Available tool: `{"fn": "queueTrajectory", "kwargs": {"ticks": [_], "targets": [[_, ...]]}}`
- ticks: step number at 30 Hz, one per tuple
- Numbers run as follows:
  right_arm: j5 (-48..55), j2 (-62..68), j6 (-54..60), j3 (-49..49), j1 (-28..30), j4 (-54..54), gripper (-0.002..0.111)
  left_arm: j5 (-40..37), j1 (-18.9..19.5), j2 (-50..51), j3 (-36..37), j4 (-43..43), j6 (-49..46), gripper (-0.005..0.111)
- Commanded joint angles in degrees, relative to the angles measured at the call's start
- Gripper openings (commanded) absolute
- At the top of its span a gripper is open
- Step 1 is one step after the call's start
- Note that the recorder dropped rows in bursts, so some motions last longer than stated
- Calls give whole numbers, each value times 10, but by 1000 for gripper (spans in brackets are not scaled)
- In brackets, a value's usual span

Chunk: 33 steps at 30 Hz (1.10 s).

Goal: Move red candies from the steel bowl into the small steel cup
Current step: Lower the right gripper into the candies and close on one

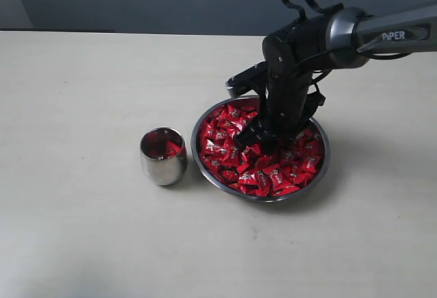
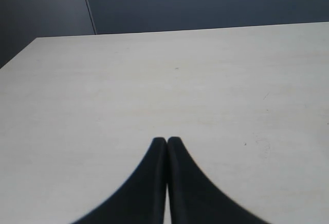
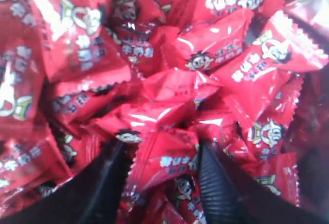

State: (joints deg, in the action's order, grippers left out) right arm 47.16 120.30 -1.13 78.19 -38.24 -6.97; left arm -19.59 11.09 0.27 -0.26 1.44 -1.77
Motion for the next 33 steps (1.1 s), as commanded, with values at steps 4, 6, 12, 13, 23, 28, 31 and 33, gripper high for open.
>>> {"fn": "queueTrajectory", "kwargs": {"ticks": [4,6,12,13,23,28,31,33], "targets": [[-6,1,-26,4,-1,-65,45,4,-4,-3,3,1,1,0],[-6,1,-36,4,-1,-84,45,4,-4,-3,3,1,1,0],[-14,1,-38,4,-1,-85,3,4,-4,-3,3,1,1,0],[-15,1,-38,4,-1,-91,-1,4,-4,-3,3,1,1,0],[-17,-31,-38,4,-1,-105,-1,4,-4,-3,3,1,1,0],[-15,-41,-40,4,-1,-105,-1,4,-4,-3,3,1,1,0],[-12,-40,-40,4,-1,-105,-1,4,-4,-3,3,1,1,0],[-10,-41,-40,4,-1,-105,-1,4,-4,-3,3,1,1,0]]}}
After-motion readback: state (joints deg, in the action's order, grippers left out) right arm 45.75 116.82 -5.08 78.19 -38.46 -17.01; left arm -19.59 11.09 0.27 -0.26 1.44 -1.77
